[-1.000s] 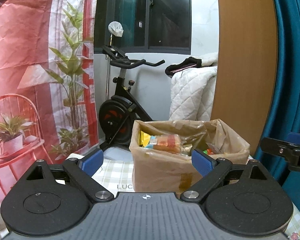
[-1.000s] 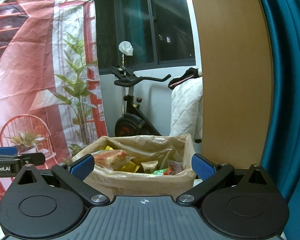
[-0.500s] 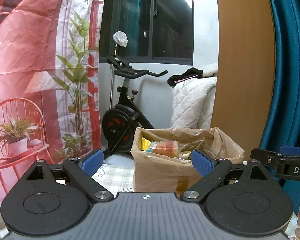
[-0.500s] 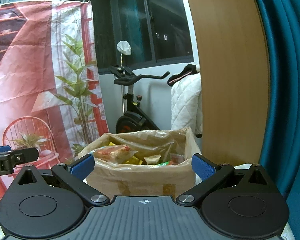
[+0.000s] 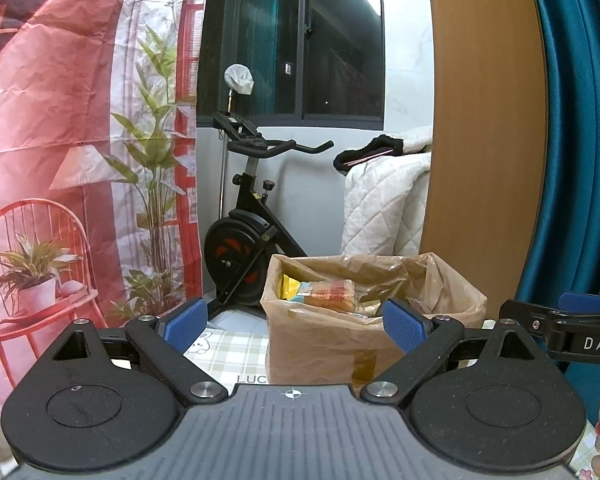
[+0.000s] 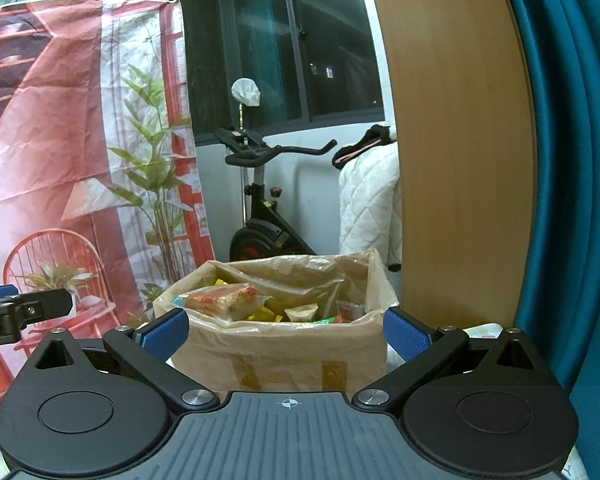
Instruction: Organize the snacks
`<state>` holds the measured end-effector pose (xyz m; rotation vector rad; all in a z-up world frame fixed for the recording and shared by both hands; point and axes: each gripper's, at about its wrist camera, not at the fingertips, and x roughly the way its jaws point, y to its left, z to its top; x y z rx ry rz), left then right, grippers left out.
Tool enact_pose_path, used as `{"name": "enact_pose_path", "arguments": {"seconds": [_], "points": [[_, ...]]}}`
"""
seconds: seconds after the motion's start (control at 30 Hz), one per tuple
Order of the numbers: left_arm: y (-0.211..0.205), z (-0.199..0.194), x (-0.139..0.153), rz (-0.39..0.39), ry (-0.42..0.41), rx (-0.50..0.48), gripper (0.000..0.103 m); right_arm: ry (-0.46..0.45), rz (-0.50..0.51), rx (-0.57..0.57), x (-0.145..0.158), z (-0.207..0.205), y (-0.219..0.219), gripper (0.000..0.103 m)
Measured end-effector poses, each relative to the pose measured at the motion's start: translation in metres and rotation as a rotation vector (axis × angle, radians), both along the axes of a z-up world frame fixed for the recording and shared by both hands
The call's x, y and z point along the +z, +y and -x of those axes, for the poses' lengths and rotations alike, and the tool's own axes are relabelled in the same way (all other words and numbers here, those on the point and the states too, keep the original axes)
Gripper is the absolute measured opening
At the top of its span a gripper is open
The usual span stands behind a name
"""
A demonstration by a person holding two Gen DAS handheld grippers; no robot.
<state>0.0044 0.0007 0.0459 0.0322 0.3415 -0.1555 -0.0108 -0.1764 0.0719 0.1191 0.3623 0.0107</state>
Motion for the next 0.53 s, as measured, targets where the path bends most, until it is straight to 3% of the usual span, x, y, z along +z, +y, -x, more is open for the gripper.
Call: {"name": "enact_pose_path", "arguments": {"seconds": [0.53], "points": [[0.0044, 0.0043, -0.0021, 0.015, 0.007, -0.021, 0.096, 0.002, 0.011, 0.010, -0.0004, 0.0019, -0.0010, 0.102]]}}
